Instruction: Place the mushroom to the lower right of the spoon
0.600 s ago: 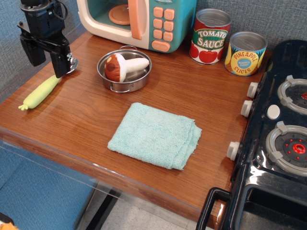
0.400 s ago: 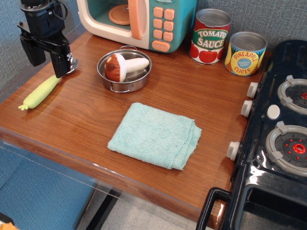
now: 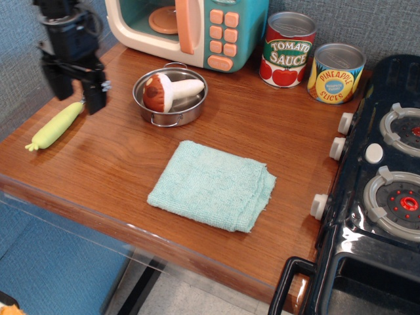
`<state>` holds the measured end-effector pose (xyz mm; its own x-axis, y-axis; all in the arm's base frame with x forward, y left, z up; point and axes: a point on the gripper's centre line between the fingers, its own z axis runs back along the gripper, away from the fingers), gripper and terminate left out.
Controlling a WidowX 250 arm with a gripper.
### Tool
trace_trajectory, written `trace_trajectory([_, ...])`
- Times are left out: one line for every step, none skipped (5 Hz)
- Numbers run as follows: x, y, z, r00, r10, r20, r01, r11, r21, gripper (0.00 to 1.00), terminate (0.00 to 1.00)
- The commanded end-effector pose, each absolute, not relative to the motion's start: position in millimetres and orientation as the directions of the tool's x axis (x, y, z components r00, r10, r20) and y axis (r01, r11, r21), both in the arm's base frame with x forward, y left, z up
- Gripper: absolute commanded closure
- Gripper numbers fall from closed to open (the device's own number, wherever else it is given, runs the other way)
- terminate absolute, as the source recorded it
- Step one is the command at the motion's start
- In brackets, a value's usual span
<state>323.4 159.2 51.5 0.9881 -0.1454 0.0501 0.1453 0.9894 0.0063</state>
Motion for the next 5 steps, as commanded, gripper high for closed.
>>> trace_trajectory([358,119,97,0.952,-0.252,0.171,0.249,0.968,0.044,0.00,0.00])
trace_trajectory([375,101,97,0.939,-0.288,0.187,0.284,0.958,0.049,0.00,0.00])
trace_trajectory([391,95,89,0.937,-0.299,0.182,0.295,0.954,0.051,0.00,0.00])
trace_trajectory([397,95,75,0.942,-0.299,0.152,0.294,0.954,0.058,0.00,0.00])
trace_trajectory([398,95,59,0.948,-0.298,0.116,0.291,0.954,0.074,0.00,0.00])
